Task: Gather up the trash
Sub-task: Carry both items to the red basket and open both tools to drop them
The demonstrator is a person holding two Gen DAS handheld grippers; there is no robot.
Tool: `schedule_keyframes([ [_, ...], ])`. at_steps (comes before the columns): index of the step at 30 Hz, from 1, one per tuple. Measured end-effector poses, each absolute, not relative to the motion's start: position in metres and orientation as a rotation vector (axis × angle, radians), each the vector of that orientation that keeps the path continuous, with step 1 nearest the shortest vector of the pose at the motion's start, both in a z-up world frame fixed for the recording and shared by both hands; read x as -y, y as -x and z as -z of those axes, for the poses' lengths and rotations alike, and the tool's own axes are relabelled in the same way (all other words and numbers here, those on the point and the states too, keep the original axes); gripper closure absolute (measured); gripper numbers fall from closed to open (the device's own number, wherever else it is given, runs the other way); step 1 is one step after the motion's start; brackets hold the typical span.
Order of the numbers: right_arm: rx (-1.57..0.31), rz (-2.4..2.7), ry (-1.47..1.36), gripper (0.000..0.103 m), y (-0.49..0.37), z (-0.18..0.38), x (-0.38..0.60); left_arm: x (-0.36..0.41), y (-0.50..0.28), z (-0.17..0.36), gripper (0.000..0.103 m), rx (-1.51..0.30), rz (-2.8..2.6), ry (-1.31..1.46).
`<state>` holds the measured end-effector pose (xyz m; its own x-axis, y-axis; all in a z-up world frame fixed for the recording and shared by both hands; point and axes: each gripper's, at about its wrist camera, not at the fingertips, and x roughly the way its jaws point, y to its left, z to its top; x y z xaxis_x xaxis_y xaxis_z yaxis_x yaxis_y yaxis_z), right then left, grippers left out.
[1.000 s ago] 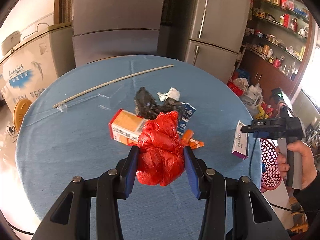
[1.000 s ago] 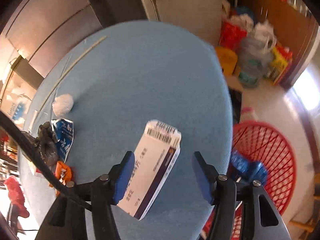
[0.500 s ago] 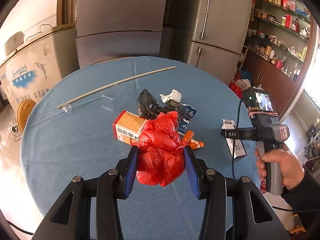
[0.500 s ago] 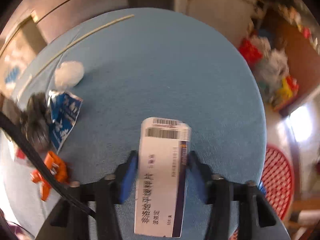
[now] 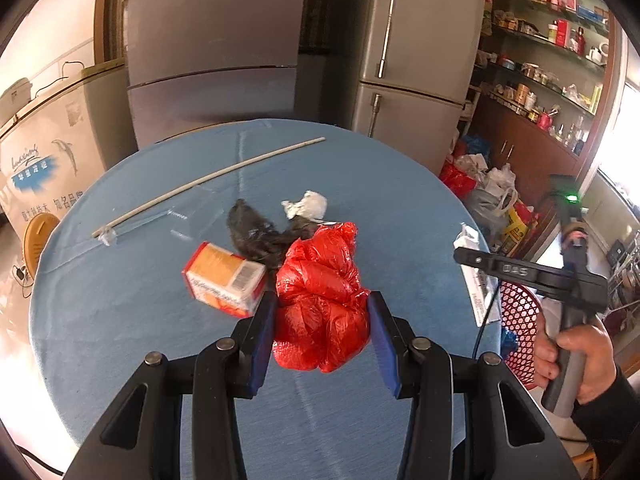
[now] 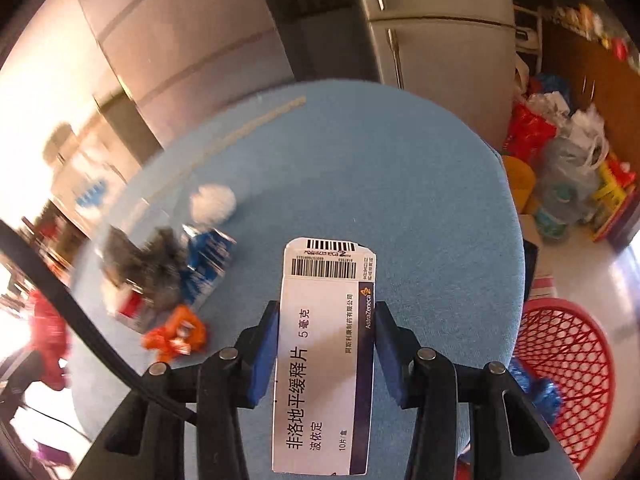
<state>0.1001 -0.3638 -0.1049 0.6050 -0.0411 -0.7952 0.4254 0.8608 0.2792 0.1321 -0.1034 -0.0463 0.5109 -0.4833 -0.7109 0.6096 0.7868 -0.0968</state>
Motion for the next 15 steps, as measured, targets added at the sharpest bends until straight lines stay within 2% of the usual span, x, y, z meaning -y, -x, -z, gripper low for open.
schedule_keyframes([
  [7, -0.713, 0.245, -0.524, 0.055, -0.054, 0.076, 0.375, 0.142, -0.121, 0.038, 0.056, -0.788, 0.685, -0.234],
  [15, -0.618, 0.267, -0.520, 0.055, -0.021, 0.050, 0.397, 0.192, -0.103, 0.033, 0.056, -0.780, 0.744, -0.306],
])
